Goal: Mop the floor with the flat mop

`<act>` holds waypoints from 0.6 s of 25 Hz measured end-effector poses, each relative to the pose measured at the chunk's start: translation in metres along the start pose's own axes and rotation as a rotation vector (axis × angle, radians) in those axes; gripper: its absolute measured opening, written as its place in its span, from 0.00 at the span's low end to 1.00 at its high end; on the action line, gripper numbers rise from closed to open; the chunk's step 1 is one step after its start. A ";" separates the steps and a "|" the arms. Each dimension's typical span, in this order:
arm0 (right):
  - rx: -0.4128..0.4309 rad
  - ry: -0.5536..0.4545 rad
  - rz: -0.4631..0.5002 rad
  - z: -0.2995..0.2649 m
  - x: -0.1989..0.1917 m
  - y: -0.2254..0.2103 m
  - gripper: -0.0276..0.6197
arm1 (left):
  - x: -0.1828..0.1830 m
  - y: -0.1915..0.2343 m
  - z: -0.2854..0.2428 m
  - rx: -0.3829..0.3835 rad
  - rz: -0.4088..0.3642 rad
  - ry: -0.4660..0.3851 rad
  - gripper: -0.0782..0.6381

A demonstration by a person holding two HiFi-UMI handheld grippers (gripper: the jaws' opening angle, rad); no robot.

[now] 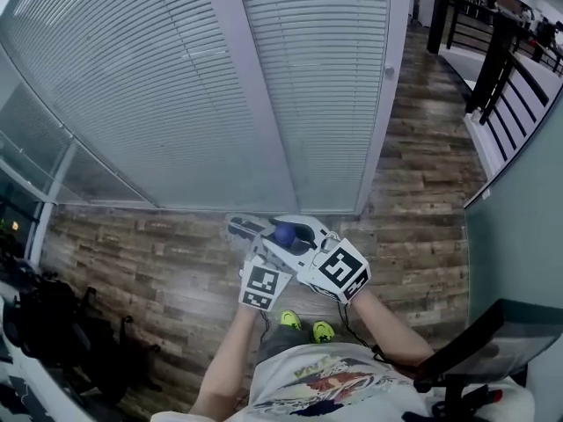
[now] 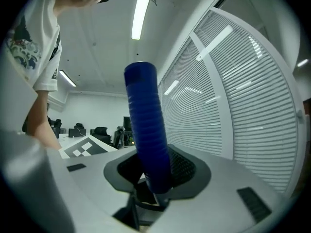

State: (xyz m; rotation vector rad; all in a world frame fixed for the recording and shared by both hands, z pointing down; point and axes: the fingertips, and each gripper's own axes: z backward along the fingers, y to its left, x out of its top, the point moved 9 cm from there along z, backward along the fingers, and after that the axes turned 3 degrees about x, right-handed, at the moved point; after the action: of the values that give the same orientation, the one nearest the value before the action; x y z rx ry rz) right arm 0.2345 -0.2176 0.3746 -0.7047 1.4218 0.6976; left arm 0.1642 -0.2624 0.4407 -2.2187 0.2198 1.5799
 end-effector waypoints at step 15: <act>0.199 0.002 0.021 0.042 -0.042 0.164 0.28 | -0.055 -0.098 0.132 0.133 0.078 0.050 0.24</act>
State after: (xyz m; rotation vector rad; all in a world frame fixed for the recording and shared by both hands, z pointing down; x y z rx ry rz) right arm 0.1307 -0.0829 0.4147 -0.5358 1.4794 0.5628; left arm 0.0657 -0.1246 0.4781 -2.1719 0.4188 1.5042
